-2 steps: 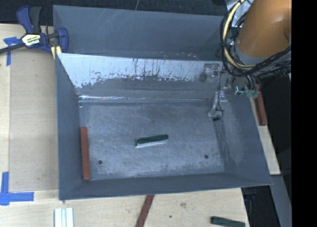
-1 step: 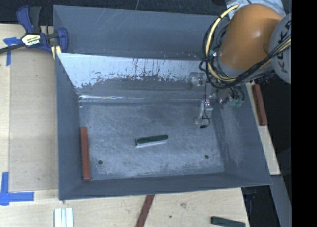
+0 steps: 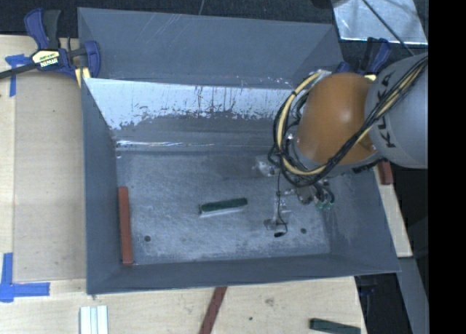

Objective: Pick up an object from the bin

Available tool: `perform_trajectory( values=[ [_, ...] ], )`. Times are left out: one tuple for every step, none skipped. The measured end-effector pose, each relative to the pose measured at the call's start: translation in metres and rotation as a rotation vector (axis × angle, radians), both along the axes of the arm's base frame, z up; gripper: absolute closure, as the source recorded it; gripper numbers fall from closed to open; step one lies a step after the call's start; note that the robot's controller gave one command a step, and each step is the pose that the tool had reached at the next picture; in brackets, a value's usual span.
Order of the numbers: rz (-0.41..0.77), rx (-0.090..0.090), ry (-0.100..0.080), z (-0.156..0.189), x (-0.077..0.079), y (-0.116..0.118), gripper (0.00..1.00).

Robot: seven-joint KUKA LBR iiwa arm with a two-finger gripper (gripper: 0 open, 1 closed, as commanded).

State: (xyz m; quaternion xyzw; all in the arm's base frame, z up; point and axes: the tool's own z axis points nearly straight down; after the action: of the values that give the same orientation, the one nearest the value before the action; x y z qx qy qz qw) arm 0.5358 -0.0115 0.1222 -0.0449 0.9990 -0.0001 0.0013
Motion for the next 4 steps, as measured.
perform_trajectory(
  values=[
    [0.134, 0.0, -0.002, -0.05, 0.04, 0.028, 1.0],
    [0.135, 0.0, -0.002, -0.05, 0.04, 0.028, 0.0],
    [0.135, 0.0, -0.002, -0.05, 0.04, 0.028, 0.0],
    [0.471, 0.001, -0.002, -0.051, 0.019, 0.079, 1.0]
  ],
)
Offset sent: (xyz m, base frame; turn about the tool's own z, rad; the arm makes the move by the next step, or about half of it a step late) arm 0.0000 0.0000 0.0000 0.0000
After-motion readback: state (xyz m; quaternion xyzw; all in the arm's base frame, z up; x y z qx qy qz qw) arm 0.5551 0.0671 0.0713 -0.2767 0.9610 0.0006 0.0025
